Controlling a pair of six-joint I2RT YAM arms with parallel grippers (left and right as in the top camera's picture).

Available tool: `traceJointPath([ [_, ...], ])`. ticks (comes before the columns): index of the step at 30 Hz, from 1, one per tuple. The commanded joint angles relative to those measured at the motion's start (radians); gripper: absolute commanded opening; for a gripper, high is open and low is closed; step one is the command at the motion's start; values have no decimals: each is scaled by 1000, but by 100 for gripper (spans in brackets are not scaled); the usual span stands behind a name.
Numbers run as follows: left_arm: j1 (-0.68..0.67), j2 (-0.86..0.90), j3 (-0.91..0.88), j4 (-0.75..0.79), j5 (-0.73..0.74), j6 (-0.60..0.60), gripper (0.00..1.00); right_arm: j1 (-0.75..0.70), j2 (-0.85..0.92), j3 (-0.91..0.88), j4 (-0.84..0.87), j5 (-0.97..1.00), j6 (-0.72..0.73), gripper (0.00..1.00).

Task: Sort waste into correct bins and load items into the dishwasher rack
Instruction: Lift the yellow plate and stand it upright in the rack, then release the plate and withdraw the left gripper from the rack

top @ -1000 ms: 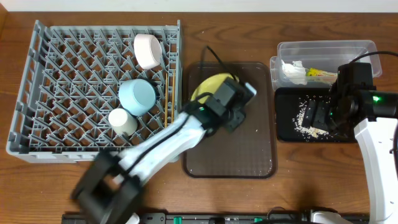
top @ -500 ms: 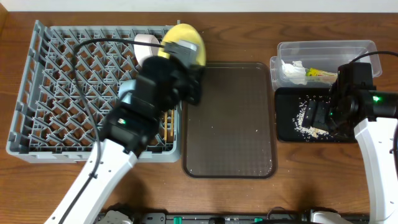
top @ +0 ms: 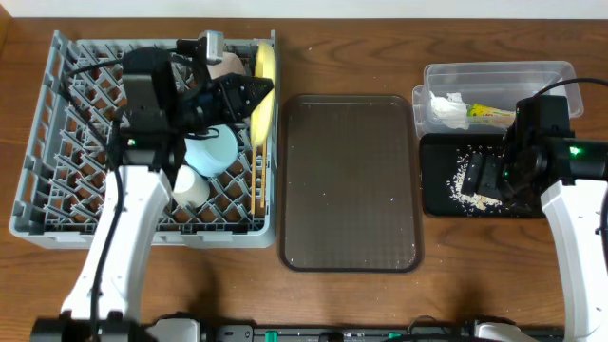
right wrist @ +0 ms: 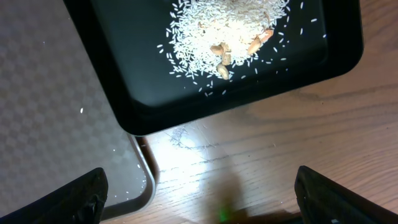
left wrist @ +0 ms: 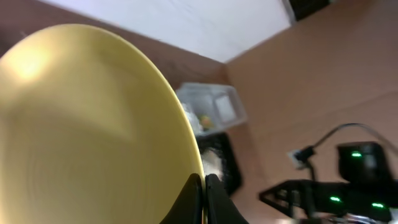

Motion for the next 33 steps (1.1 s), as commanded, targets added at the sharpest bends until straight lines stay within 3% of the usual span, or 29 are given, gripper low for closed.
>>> traceJointPath([
  [1,32,66,5,8,161,-83,6,-7,-9,16,0,14,-13,94],
  [13,115,281,5,21,160,-82,7,-7,-9,16,-1,14,-13,95],
  [14,116,293,5,27,160,-82,13,-7,-9,16,-1,14,-13,95],
  [16,116,303,5,44,145,-82,42,-7,-9,16,-1,14,-13,95],
  [18,117,300,5,58,118,-78,51,-7,-9,16,5,13,-12,95],
  [20,121,291,5,72,93,-44,74,-7,-9,16,17,6,-13,96],
  [21,125,282,5,73,71,-30,79,-7,-9,16,26,5,-13,97],
  [27,130,188,5,4,-115,81,86,-6,-9,16,122,-41,-51,99],
  [33,129,32,5,-224,-427,246,87,-6,-7,16,305,-217,-125,99],
])
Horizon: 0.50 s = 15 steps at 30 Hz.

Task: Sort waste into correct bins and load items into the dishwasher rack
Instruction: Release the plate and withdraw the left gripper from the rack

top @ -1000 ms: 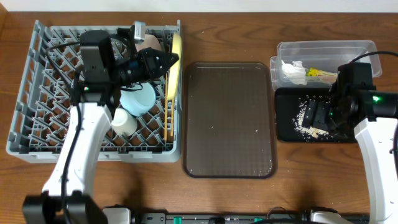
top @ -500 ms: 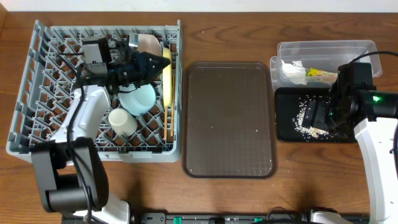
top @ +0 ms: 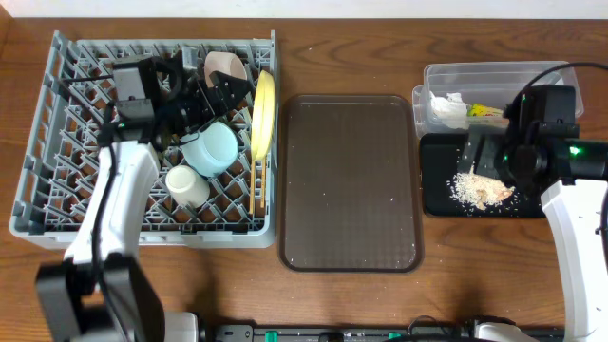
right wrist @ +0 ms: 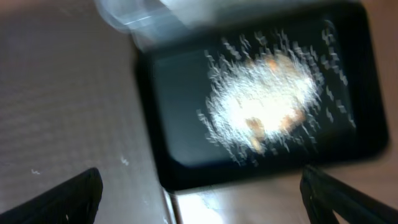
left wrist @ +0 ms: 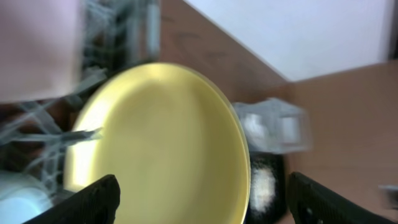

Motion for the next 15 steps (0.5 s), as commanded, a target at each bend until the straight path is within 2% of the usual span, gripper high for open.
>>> traceJointPath([
  [1,4,-96,8,-98,-283,125,88,-6,-6,15,77,-148,-76,99],
  [5,4,-184,8,-335,-550,124,88,-6,3,15,143,-264,-188,98],
  [7,4,-213,8,-482,-637,124,88,-6,13,15,126,-257,-216,98],
  [12,5,-228,8,-773,-752,124,89,-7,45,13,30,-127,-196,99],
  [15,3,-234,7,-868,-755,137,89,-7,47,10,-32,-94,-188,99],
])
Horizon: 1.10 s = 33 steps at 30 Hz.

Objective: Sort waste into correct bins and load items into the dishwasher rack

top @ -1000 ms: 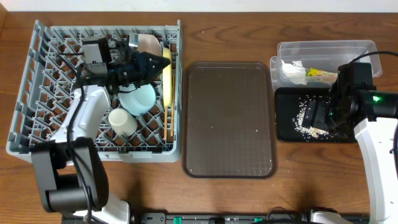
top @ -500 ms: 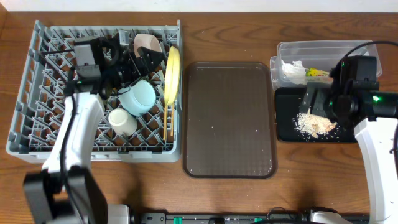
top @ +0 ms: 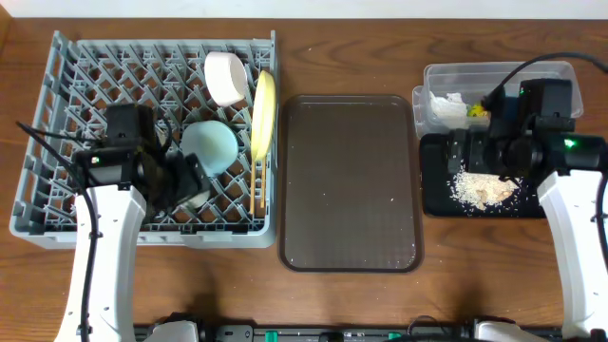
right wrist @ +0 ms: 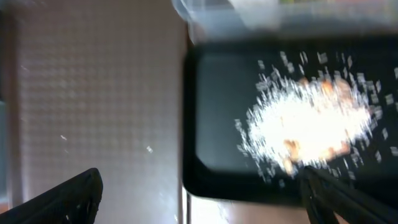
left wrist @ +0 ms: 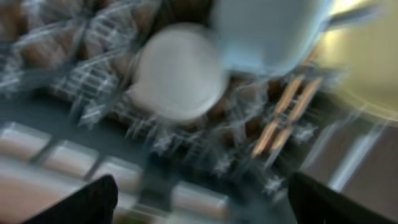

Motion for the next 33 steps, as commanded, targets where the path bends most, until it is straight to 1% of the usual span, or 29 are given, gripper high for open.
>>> traceJointPath([
  [1,1,-18,6,-51,-91,46,89,-7,0,8,-44,53,-3,99],
  [3,-3,-53,-5,-59,-91,86,90,-7,-13,5,-85,54,19,99],
  [4,-4,-77,-13,-57,-90,103,95,-7,-24,-2,-93,56,30,99],
  [7,-17,-187,-51,-39,-90,126,95,-7,-101,-66,-62,99,77,99],
  [10,-45,-335,-103,11,-70,173,95,-7,-236,-171,23,109,83,99],
  [13,-85,-502,-164,68,-7,248,95,-7,-428,-301,124,111,82,99],
  [16,-111,-655,-218,101,-8,247,95,-7,-605,-407,188,137,82,99],
  [18,-111,-729,-234,116,-8,247,95,-7,-712,-458,195,135,82,99],
  [21,-111,-798,-235,143,-8,248,95,-7,-818,-492,185,135,82,99],
  [25,-111,-837,-235,130,-8,248,96,-7,-897,-495,110,135,82,99],
  [33,-111,-836,-235,130,-8,248,96,-7,-910,-495,-39,135,82,99],
])
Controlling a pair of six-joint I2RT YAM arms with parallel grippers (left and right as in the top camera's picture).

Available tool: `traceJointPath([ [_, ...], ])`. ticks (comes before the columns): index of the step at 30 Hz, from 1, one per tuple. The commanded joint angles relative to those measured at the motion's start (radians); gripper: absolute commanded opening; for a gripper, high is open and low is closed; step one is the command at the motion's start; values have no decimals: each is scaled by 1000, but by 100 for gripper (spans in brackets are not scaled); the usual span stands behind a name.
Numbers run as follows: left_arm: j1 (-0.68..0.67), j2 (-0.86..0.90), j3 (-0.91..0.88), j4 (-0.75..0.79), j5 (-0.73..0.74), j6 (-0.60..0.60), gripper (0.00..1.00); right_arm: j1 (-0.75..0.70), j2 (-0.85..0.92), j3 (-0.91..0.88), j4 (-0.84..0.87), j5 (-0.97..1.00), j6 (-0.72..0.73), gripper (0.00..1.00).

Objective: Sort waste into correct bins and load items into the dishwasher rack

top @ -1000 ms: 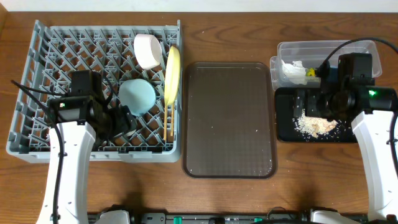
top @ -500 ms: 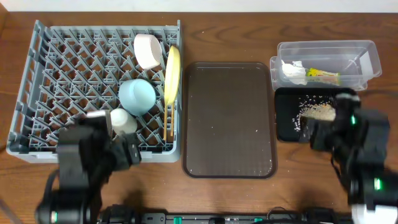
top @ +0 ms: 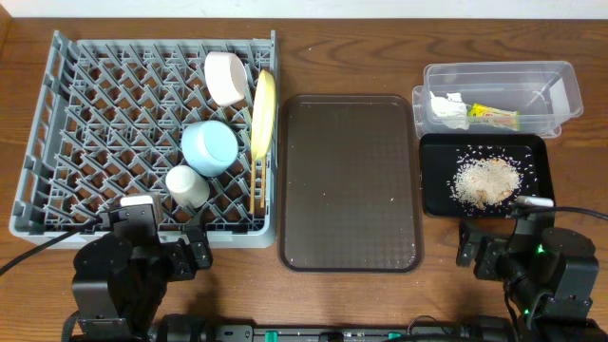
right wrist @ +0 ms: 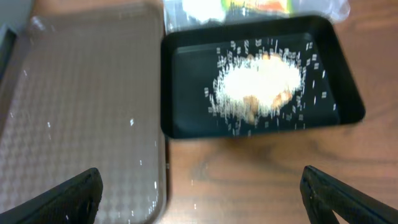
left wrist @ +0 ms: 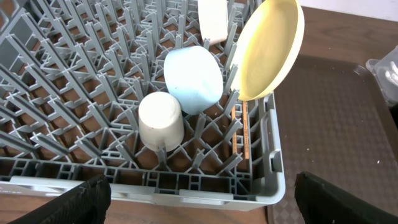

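Observation:
The grey dishwasher rack (top: 57, 123) holds a yellow plate (left wrist: 270, 50) standing on edge at its right side, a blue bowl (left wrist: 193, 78), a white cup (left wrist: 160, 121), a white bowl (top: 226, 78) and wooden chopsticks (left wrist: 240, 134). The black bin (right wrist: 186, 124) holds rice and food scraps (right wrist: 261, 81). The clear bin (top: 541, 81) holds wrappers. My left gripper (left wrist: 199, 205) is open and empty in front of the rack's near wall. My right gripper (right wrist: 202, 202) is open and empty over bare wood, near the black bin's front edge.
A brown serving tray (top: 350, 180) with a few rice grains lies between the rack and the bins. Both arms sit folded at the table's front edge, the left below the rack, the right below the black bin.
The left gripper was over the rack's front part near the white cup and now sits in front of the rack. The right gripper has moved from above the black bin to the front edge.
The left gripper was shut on the yellow plate's rim at the rack's right side, while the right hung open over the black bin. Then the left was open, the plate standing in the rack. Both arms then moved toward the front and now rest there.

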Motion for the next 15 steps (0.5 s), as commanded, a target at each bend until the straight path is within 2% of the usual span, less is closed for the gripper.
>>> traceJointPath([
  [1,-5,-3,-6,-1,10,12,96,-7,-3,-6,-32,8,13,99],
  [15,-5,-3,-6,-1,10,12,96,-7,-3,-6,-102,33,1,99],
])
